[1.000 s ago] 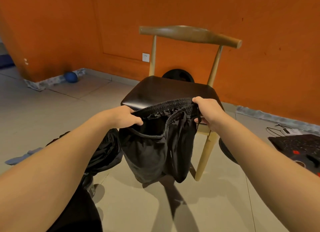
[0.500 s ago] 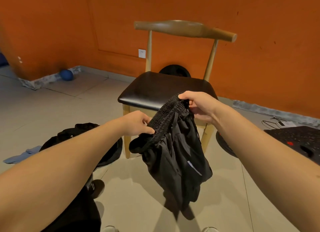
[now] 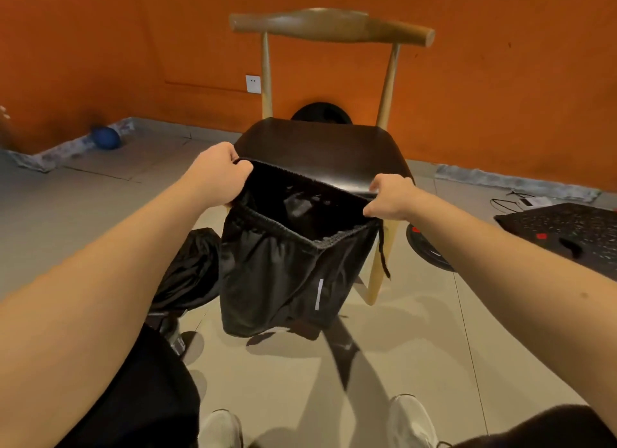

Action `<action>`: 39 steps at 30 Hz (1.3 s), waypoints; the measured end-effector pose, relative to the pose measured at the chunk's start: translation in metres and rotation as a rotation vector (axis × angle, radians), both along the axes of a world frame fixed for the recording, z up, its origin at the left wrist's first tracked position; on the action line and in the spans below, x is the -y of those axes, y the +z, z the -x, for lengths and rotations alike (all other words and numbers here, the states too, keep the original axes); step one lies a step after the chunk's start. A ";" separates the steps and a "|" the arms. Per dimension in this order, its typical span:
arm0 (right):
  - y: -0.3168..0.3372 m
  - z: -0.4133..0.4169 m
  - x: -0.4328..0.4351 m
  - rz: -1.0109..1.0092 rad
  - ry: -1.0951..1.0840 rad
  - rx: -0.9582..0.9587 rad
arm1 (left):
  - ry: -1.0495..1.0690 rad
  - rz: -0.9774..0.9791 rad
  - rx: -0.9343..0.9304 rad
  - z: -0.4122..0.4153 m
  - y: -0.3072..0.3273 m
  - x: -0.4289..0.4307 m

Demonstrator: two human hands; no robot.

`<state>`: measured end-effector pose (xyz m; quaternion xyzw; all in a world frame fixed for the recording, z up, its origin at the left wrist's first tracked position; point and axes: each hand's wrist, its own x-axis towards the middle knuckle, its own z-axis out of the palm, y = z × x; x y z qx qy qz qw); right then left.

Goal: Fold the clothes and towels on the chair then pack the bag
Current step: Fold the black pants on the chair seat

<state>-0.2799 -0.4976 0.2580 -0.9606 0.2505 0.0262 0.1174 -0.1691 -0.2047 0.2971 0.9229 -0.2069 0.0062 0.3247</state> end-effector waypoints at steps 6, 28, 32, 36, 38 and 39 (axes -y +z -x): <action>-0.011 0.012 -0.004 -0.268 -0.207 -0.167 | 0.119 0.207 -0.113 -0.001 -0.001 0.000; 0.031 -0.004 -0.028 -1.339 -0.221 0.219 | -0.420 -0.384 -0.443 0.013 -0.028 -0.001; 0.029 -0.002 -0.027 -1.094 -0.085 0.158 | -0.287 -0.296 -0.480 0.015 -0.030 0.004; 0.020 0.008 -0.018 -0.169 0.135 -0.047 | -0.069 -0.320 -0.262 0.008 -0.017 -0.005; 0.008 0.011 -0.008 0.038 0.105 -0.136 | -0.004 -0.381 -0.128 0.003 -0.008 -0.013; 0.006 0.014 -0.007 0.049 0.056 -0.161 | 0.024 -0.417 -0.068 0.001 -0.004 -0.015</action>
